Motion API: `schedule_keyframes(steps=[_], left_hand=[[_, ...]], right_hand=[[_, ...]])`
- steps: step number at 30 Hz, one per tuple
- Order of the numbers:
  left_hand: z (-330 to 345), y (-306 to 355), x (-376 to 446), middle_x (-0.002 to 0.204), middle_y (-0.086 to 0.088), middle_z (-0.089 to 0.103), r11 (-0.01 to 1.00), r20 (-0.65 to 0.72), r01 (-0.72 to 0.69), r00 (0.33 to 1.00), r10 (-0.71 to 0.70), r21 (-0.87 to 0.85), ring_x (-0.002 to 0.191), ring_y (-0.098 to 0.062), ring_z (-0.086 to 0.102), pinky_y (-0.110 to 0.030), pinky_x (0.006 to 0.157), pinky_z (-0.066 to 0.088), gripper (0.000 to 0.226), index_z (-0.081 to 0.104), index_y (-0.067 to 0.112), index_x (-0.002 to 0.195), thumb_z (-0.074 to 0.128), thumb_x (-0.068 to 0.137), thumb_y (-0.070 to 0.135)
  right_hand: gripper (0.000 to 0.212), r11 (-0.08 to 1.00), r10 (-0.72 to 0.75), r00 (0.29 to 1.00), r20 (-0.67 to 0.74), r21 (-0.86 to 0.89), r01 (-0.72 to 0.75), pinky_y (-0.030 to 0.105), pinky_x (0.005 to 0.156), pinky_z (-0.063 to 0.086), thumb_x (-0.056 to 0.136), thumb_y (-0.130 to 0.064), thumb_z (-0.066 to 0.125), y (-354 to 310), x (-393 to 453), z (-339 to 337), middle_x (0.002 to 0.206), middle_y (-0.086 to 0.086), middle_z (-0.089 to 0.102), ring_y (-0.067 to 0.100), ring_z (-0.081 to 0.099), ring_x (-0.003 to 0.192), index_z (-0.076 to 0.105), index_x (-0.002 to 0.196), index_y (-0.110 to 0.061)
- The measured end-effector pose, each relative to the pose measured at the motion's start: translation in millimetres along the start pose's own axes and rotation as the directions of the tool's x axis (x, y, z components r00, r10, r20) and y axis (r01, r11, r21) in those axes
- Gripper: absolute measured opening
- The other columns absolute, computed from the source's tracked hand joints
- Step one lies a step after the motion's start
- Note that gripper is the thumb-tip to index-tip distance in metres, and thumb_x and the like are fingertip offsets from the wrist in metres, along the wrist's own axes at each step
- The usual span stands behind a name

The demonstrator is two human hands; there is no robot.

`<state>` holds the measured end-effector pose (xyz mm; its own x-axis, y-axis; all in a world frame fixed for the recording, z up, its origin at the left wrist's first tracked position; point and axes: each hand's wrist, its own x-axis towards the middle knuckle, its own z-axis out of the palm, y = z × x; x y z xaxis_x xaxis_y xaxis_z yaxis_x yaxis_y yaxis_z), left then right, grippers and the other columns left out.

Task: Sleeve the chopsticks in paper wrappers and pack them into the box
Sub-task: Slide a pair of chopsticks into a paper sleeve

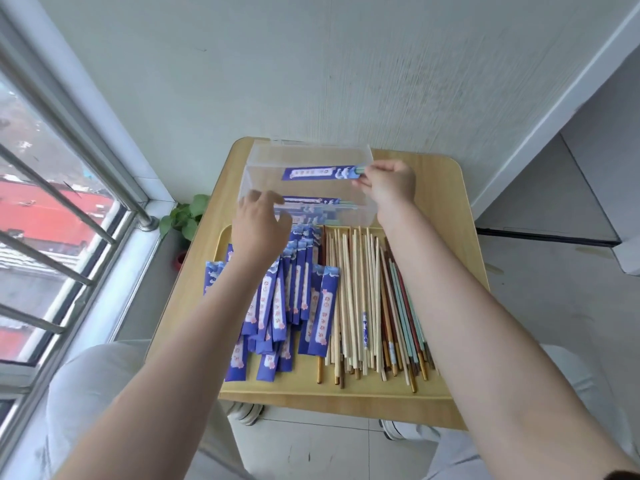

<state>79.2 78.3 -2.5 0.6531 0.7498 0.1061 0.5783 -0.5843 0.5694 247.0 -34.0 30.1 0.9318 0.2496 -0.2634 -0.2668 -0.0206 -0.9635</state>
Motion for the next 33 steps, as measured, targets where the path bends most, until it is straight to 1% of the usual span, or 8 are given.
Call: schedule_keyframes(steps=[4,7,9,17,20,23,27,33], left_hand=[[11,-17,-8,0.135,-0.009,0.054,0.999,0.129,0.046,0.991,-0.046,0.009,0.124,-0.028,0.049,-0.036,0.094,0.043,0.035,0.062,0.013,0.131,0.054,0.097,0.017],[13,-17,-14,0.135,-0.007,0.054,0.999,0.127,0.031,0.991,-0.032,0.008,0.126,-0.026,0.047,-0.033,0.093,0.040,0.035,0.061,0.014,0.132,0.053,0.099,0.018],[12,-17,-19,0.131,-0.007,0.055,0.999,0.126,0.033,0.991,-0.034,0.010,0.123,-0.025,0.047,-0.033,0.089,0.041,0.032,0.063,0.015,0.129,0.054,0.098,0.018],[8,-16,-48,0.095,-0.006,0.062,0.969,0.219,0.156,0.955,-0.198,0.192,0.078,-0.026,0.055,-0.030,0.058,0.038,0.017,0.063,0.008,0.102,0.054,0.092,0.018],[6,-20,-62,0.094,-0.007,0.064,0.963,0.231,0.187,0.945,-0.230,0.195,0.077,-0.024,0.052,-0.029,0.056,0.035,0.016,0.060,0.007,0.100,0.054,0.091,0.019],[7,-22,-73,0.090,-0.001,0.057,0.968,0.279,0.201,0.931,-0.236,0.150,0.082,-0.026,0.056,-0.032,0.062,0.041,0.015,0.056,0.011,0.103,0.053,0.094,0.023],[7,-27,-80,0.094,-0.001,0.058,0.976,0.274,0.200,0.937,-0.217,0.087,0.091,-0.027,0.061,-0.038,0.071,0.050,0.015,0.056,0.011,0.104,0.053,0.095,0.022],[3,-29,-83,0.096,0.000,0.060,0.978,0.272,0.210,0.940,-0.206,0.017,0.088,-0.027,0.061,-0.038,0.071,0.051,0.015,0.058,0.012,0.103,0.053,0.095,0.024]], right_hand=[[0.014,0.967,0.058,0.994,0.091,-0.253,-0.033,0.030,0.075,0.062,0.094,-0.005,0.066,15,11,23,0.107,0.018,0.071,0.021,0.074,0.080,0.061,0.107,-0.001],[0.025,0.773,-0.075,0.988,0.138,-0.618,0.145,0.031,0.097,0.053,0.095,-0.016,0.065,15,8,19,0.119,0.009,0.070,0.023,0.069,0.105,0.069,0.117,-0.005],[0.026,0.669,-0.167,0.973,0.162,-0.706,0.232,0.022,0.092,0.045,0.097,-0.014,0.058,13,0,10,0.123,0.006,0.069,0.021,0.063,0.114,0.071,0.118,-0.007],[0.020,0.553,-0.120,0.929,0.349,-0.754,0.355,0.020,0.066,0.046,0.096,-0.009,0.054,44,-69,-3,0.090,0.004,0.071,0.010,0.059,0.074,0.072,0.091,-0.002],[0.030,0.485,0.069,0.919,0.389,-0.818,0.310,0.028,0.065,0.055,0.092,-0.014,0.057,70,-93,-3,0.061,0.009,0.061,0.020,0.054,0.053,0.060,0.065,-0.002],[0.032,0.432,0.238,0.903,0.357,-0.872,0.231,0.029,0.059,0.049,0.091,-0.024,0.060,87,-108,-1,0.056,0.001,0.049,0.020,0.047,0.047,0.049,0.062,-0.013],[0.034,0.459,0.270,0.903,0.335,-0.869,0.185,0.025,0.046,0.027,0.089,-0.018,0.061,89,-119,4,0.054,-0.002,0.038,0.017,0.036,0.043,0.040,0.061,-0.016],[0.025,0.609,0.185,0.926,0.328,-0.778,0.154,0.030,0.056,0.044,0.089,-0.017,0.057,72,-118,-17,0.060,0.006,0.054,0.024,0.055,0.054,0.049,0.066,-0.012]])
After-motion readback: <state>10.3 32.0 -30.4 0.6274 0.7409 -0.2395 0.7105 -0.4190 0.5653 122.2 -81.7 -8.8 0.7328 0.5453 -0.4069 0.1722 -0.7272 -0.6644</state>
